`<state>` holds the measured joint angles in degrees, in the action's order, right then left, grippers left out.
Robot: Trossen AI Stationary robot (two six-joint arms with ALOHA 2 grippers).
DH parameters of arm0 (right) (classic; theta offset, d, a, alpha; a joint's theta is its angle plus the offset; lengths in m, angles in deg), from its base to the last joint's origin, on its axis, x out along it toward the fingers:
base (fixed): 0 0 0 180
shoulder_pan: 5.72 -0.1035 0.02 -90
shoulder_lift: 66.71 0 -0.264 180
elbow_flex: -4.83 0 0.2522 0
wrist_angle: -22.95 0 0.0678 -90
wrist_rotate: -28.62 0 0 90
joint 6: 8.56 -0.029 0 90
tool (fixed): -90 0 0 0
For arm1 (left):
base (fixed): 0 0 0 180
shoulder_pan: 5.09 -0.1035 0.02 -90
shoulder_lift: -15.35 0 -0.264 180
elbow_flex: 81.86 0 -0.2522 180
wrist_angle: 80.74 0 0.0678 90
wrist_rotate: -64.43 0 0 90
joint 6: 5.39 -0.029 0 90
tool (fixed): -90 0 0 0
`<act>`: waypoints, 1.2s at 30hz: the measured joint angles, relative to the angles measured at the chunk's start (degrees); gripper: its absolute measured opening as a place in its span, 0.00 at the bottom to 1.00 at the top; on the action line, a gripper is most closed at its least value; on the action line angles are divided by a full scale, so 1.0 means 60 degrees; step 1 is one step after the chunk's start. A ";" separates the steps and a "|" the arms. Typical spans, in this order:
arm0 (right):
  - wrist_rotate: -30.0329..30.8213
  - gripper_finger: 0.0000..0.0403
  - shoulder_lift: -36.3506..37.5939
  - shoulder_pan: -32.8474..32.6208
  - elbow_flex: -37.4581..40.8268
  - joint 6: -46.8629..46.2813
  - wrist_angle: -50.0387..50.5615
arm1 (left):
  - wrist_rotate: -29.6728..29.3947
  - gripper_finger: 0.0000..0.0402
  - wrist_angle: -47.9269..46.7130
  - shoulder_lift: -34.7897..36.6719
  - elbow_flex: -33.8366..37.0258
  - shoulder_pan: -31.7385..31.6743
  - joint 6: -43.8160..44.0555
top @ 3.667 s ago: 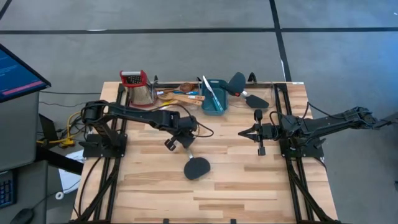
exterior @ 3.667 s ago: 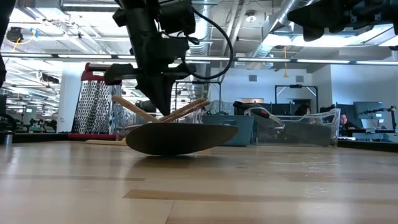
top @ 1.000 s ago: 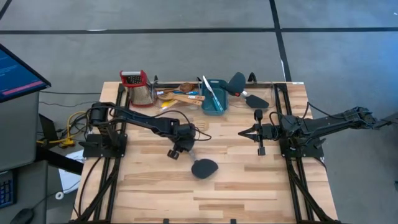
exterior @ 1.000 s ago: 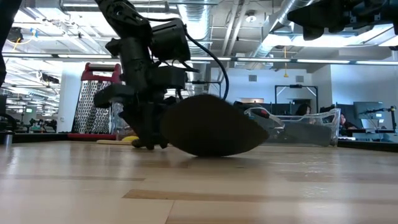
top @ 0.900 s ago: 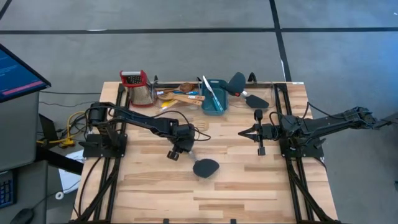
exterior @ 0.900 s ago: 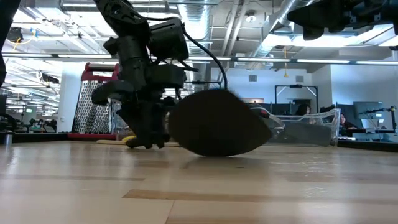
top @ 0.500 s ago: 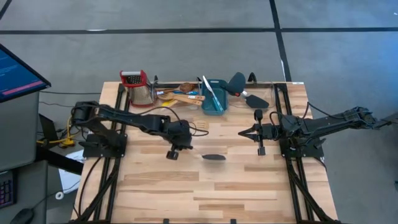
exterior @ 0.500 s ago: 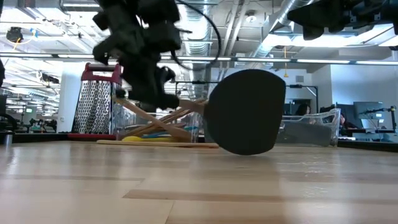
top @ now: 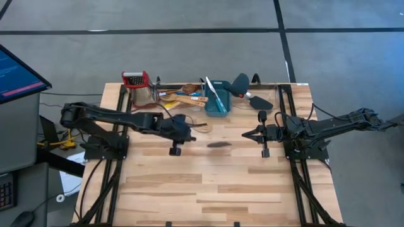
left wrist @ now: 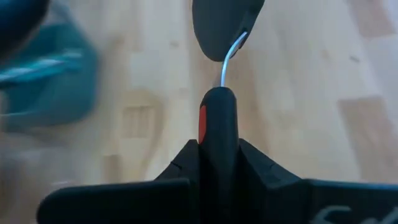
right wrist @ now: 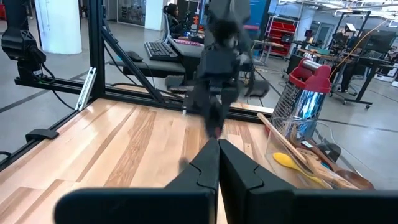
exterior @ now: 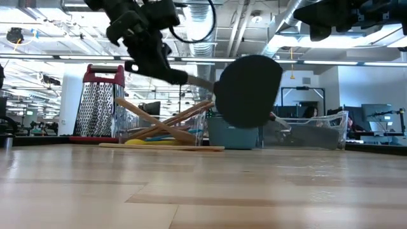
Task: Pick & Place Kitchen Items
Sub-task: Put the black spatula into the right transparent bin
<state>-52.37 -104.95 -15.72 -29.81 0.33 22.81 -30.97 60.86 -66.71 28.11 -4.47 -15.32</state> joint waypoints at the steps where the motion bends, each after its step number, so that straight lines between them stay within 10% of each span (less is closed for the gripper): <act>1: 0.0000 0.00 0.0000 0.0000 0.0000 0.0007 0.0002 | -0.0326 0.07 0.0001 0.0162 0.0000 0.0000 -0.0004; 9: 0.0000 0.00 0.0000 0.0000 0.0000 0.0007 0.0006 | -0.2196 0.07 0.0838 0.1329 -0.0015 -0.0011 0.0203; 22: 0.0000 0.00 0.0000 0.0000 0.0000 -0.0237 0.0024 | -0.2171 0.07 0.3653 0.1031 0.0406 -0.0767 -0.0017; 36: 0.0000 0.00 -0.0231 0.0184 0.0000 -0.0241 -0.0278 | 0.0248 0.07 1.4745 0.1100 0.5252 -0.1832 0.1773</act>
<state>-52.37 -106.34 -14.62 -29.81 -1.11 21.14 -29.48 149.33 -60.11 59.62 -15.46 -4.68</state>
